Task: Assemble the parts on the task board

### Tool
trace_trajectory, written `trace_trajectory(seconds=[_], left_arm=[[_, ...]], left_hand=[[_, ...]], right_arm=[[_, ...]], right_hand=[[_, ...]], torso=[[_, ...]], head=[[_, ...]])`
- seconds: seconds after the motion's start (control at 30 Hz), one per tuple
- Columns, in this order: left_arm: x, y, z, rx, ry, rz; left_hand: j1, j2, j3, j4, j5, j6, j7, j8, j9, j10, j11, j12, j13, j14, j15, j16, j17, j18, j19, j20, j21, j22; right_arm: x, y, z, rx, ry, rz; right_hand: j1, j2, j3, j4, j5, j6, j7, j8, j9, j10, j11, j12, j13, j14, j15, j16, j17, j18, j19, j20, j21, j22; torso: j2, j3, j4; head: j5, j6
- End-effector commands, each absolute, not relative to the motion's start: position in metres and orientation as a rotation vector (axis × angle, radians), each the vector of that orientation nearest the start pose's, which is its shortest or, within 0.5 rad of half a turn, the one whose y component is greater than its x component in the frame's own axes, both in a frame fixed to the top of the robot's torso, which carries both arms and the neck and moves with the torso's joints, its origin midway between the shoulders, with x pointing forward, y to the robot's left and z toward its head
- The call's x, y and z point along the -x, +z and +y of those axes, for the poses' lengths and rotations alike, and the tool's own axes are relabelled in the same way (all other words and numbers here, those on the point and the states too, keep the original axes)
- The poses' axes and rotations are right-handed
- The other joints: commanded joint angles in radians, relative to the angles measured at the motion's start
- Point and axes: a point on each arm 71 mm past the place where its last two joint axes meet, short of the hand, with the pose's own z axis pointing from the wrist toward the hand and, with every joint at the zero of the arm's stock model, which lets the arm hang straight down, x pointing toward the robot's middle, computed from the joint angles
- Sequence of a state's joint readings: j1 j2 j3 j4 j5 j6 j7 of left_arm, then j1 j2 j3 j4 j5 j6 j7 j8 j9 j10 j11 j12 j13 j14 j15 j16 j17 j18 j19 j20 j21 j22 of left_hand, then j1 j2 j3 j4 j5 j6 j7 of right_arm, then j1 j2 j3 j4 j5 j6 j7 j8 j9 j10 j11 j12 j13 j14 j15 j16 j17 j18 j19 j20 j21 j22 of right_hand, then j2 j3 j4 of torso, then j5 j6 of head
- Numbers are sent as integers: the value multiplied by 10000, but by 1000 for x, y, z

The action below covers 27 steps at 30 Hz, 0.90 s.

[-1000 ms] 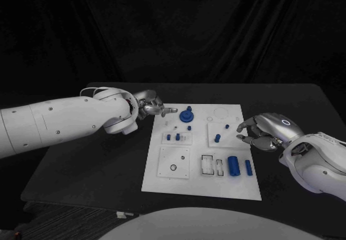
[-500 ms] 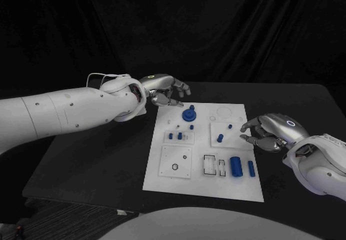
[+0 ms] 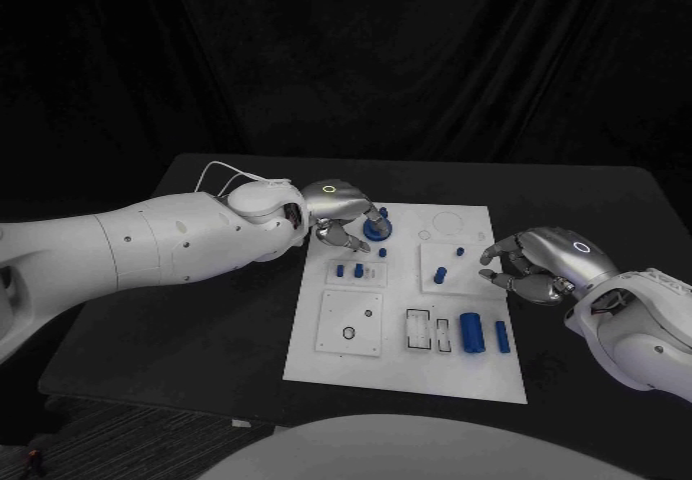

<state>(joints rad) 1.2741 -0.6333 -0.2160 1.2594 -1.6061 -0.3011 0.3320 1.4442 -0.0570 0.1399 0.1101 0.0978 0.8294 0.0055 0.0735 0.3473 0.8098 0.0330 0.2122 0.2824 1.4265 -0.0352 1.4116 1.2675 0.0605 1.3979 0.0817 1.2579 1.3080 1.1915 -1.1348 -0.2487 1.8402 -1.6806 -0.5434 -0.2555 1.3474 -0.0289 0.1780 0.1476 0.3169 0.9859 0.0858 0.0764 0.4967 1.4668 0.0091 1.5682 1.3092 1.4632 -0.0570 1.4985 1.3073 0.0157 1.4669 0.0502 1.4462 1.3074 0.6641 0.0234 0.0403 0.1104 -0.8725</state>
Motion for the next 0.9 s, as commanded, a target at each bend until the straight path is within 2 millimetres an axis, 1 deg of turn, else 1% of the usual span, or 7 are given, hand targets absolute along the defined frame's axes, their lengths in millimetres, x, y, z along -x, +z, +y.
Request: trace_trajectory(seconds=[0.03,0.1,0.37,0.5,0.63,0.7,0.9], left_arm=[[-499,-222,144,-7868,-8080,15917],[-498,-224,142,-7860,-8074,15936],[-499,-228,136,-7788,-8022,15992],[-499,-229,133,-7743,-7997,15957],[-500,-230,130,-7774,-8041,15896],[-500,-231,128,-7780,-8074,15840],[-500,-235,121,-7790,-8097,15903]], left_hand=[[-56,1,19,-37,81,112,36,-51,-71,208,11,103,43,120,-7,128,153,79,105,-17,128,1732],[-20,0,65,-72,169,145,66,-54,-110,293,12,136,78,189,-9,229,295,63,153,-29,204,1755],[-23,-14,92,-84,235,119,73,-79,-154,354,44,161,112,167,-3,226,249,80,124,-40,139,1734],[-1,-5,147,-107,324,95,121,-87,-198,423,62,186,148,165,11,246,253,73,145,-47,169,1741],[60,-2,331,-171,612,228,78,-42,-257,663,101,268,230,172,40,295,277,66,166,-46,199,1748],[74,3,413,-181,660,310,56,-22,-271,753,62,310,264,184,19,320,301,62,180,-49,224,1755],[105,-23,522,-218,741,341,39,-33,-303,807,88,328,294,189,19,341,309,61,188,-57,235,1756]], right_arm=[[-385,-217,-250,1987,5184,16020],[-385,-217,-250,1996,5192,16025],[-384,-217,-250,2003,5177,16068],[-384,-217,-251,1994,5129,16112],[-384,-217,-251,1993,5112,16138],[-384,-217,-251,1995,5110,16148],[-385,-218,-251,2000,5096,16166]], right_hand=[[62,-1,29,7,34,72,25,-27,-11,1005,-57,-15,2567,743,-53,-25,885,176,461,-28,-44,2192],[62,-1,29,7,34,72,25,-27,-11,1005,-57,-15,2567,743,-53,-25,885,176,461,-28,-44,2192],[59,-10,28,6,45,73,24,-27,-12,978,-60,-46,2529,742,-55,-28,879,177,459,-28,-48,2190],[59,-10,28,6,45,73,24,-27,-12,978,-60,-46,2529,742,-55,-28,879,177,459,-28,-48,2190],[56,-14,27,7,50,75,23,-27,-13,963,-61,-64,2507,741,-56,-31,873,177,460,-29,-47,2191],[56,-14,27,7,50,75,23,-27,-13,963,-61,-64,2507,741,-56,-31,873,177,460,-29,-47,2191],[56,-17,29,7,57,77,21,-27,-13,949,-64,-81,2487,741,-58,-32,871,179,457,-29,-54,2188]], torso=[[8,12,8],[-2,14,25],[9,-7,-23],[2,-1,-5],[0,3,-9],[1,6,-26],[-1,0,-3]], head=[[1,-2],[-18,-2],[-41,-2],[-56,-2],[-53,-2],[-44,-2],[-98,-2]])
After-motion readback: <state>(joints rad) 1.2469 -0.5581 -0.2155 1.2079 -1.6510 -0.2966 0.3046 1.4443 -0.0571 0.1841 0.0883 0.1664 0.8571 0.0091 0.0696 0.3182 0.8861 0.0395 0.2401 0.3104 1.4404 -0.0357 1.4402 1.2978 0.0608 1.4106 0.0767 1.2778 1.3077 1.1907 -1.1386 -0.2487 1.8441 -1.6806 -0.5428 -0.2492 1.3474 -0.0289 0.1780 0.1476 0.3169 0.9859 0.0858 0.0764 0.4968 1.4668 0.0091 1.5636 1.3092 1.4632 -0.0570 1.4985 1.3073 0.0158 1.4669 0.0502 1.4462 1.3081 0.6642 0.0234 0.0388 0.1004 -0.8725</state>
